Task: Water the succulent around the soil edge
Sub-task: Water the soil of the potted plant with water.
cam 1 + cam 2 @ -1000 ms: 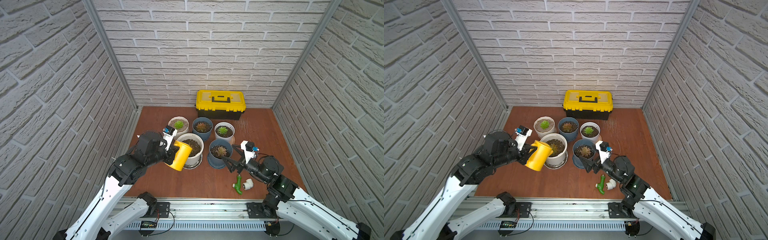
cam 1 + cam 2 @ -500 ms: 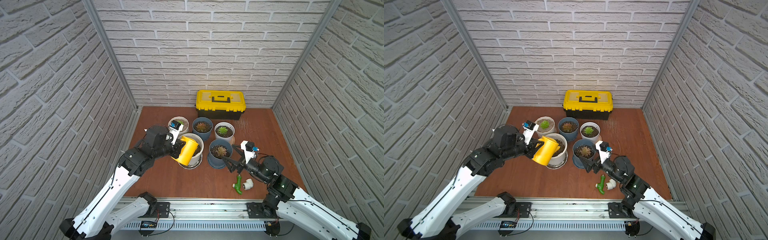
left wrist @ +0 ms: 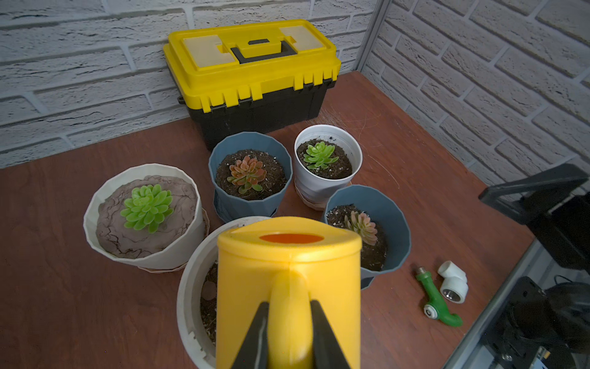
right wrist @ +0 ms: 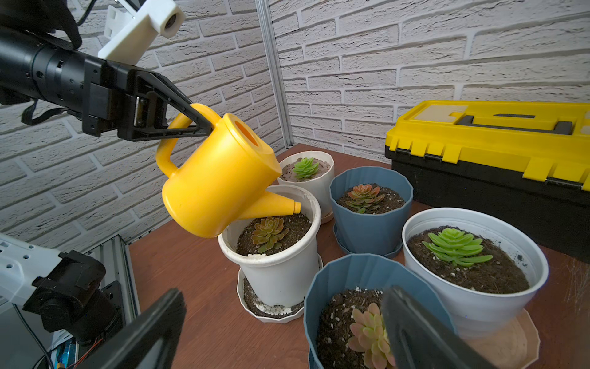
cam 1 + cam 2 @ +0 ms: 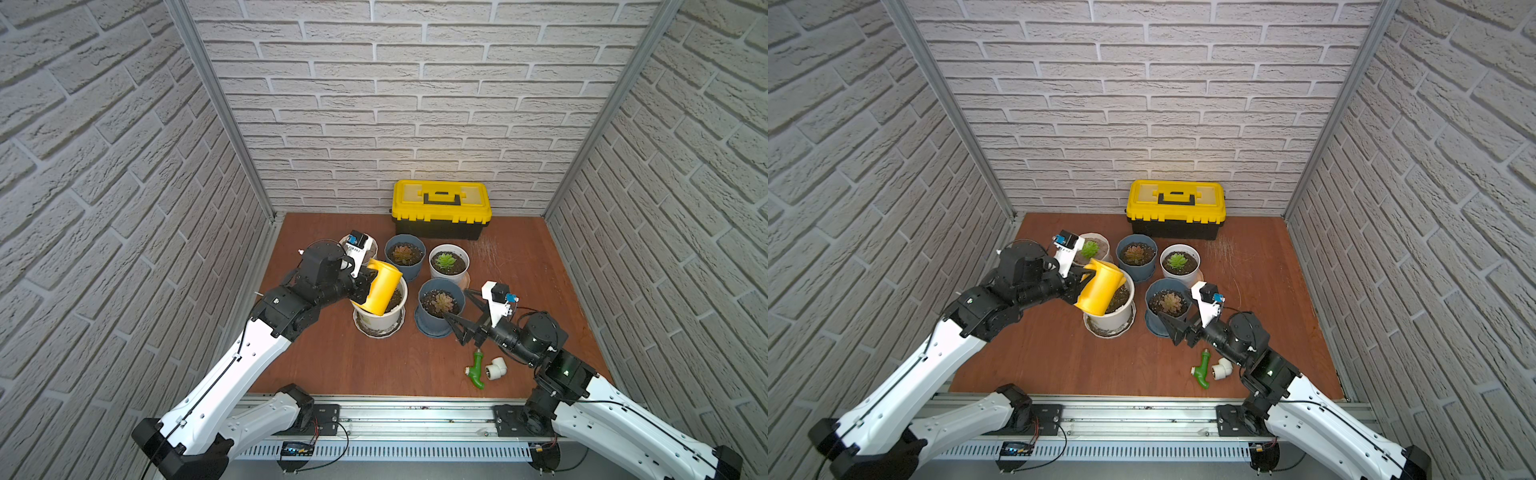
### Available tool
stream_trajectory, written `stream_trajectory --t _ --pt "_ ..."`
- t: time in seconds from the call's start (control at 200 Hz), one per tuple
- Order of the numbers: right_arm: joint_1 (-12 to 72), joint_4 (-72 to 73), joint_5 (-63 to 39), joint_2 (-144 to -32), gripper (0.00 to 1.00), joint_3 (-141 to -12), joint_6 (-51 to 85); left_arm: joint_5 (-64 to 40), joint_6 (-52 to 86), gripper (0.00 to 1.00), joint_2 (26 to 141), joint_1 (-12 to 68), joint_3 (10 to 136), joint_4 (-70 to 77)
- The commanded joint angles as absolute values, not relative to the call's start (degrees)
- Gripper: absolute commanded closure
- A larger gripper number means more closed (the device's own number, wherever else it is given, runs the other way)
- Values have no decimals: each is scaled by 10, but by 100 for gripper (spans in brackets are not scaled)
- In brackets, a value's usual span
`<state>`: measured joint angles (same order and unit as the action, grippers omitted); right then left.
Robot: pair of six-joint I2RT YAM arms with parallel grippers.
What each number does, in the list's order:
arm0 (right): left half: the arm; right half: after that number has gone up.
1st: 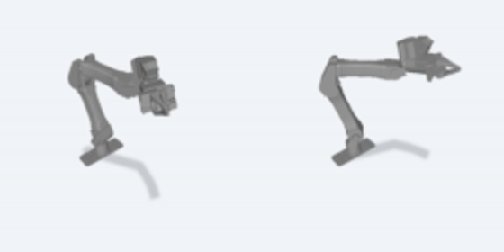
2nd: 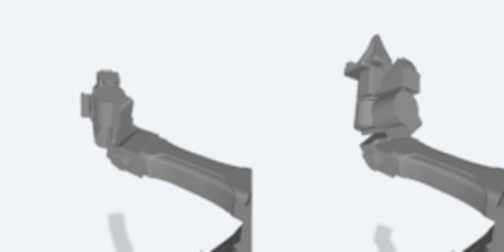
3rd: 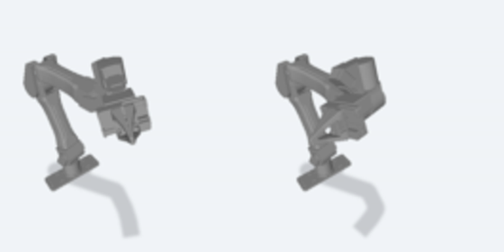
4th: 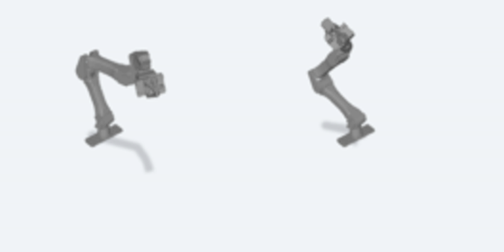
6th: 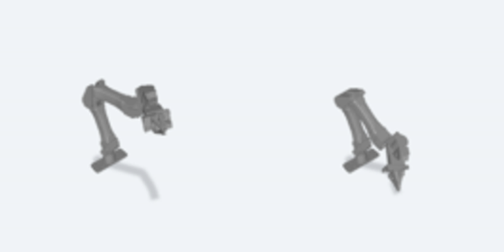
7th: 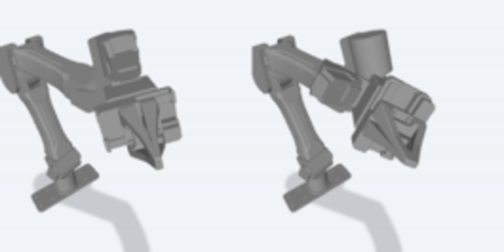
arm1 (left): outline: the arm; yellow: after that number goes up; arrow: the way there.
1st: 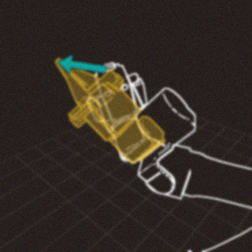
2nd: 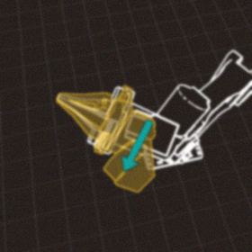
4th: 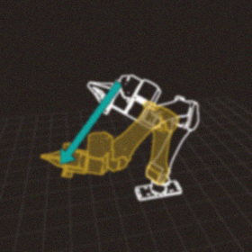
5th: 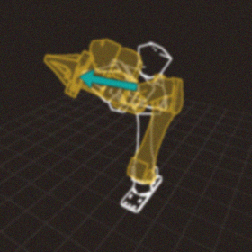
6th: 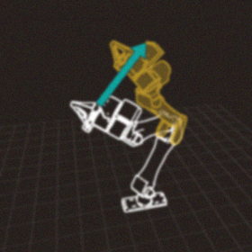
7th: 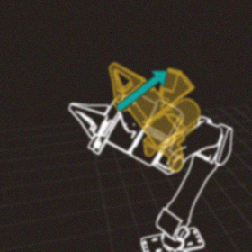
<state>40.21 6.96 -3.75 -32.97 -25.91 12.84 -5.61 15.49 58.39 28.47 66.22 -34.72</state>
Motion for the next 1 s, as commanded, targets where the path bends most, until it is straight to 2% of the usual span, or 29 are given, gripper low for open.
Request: stream_trajectory --t 0.0,0.49,0.995 --pt "400 82 -36 -321 0 -258 125 -25 146 100 589 283 671 -299" --pt "400 81 -35 -322 0 -258 125 82 131 100 577 276 675 -357" --pt "400 84 -38 -329 0 -258 126 101 133 100 531 275 665 -425"
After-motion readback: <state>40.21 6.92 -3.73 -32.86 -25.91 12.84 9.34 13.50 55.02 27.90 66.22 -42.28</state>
